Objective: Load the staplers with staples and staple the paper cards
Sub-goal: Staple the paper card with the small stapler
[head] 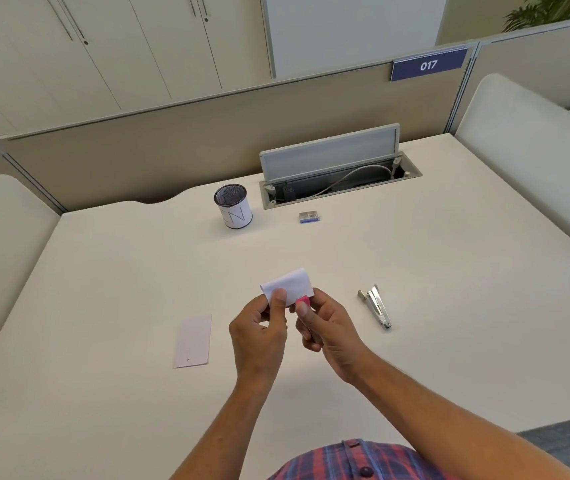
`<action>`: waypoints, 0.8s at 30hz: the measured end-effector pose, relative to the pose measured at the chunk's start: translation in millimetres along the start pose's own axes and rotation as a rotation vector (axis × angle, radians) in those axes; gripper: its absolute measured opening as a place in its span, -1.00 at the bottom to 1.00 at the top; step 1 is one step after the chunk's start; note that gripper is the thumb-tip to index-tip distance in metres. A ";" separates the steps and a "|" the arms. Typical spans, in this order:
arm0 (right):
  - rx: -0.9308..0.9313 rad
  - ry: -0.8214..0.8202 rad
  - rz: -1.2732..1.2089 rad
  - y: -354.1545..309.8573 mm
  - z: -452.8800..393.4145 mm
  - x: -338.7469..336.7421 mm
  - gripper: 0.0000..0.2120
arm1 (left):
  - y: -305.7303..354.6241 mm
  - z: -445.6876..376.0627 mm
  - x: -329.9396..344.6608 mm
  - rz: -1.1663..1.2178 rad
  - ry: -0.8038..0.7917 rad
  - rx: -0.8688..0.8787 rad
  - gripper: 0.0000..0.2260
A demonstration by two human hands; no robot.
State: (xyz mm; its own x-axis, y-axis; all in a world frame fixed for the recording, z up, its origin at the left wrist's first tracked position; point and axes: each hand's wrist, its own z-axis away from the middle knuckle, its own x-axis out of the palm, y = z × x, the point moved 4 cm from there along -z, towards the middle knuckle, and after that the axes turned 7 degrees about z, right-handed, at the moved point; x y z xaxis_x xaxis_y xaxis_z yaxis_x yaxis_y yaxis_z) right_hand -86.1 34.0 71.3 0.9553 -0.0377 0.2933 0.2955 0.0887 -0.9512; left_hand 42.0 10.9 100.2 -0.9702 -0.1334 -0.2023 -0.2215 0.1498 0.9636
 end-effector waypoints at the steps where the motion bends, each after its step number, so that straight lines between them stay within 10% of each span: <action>1: 0.002 0.004 -0.002 0.9 -0.3 -0.4 -0.70 | -0.9 -0.3 0.1 0.008 -0.005 -0.014 -0.70; 24: 0.106 0.127 -0.062 6.3 0.3 -1.1 -0.66 | -8.1 0.0 6.9 0.031 -0.146 -0.173 -0.67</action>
State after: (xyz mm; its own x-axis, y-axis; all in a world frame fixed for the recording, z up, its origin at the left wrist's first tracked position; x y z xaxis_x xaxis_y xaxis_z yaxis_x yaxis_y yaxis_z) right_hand -85.3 34.9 65.1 0.9282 -0.1711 0.3306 0.3599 0.1861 -0.9142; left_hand 37.1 8.8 91.0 -0.9831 0.0138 -0.1828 -0.1830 -0.0204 0.9829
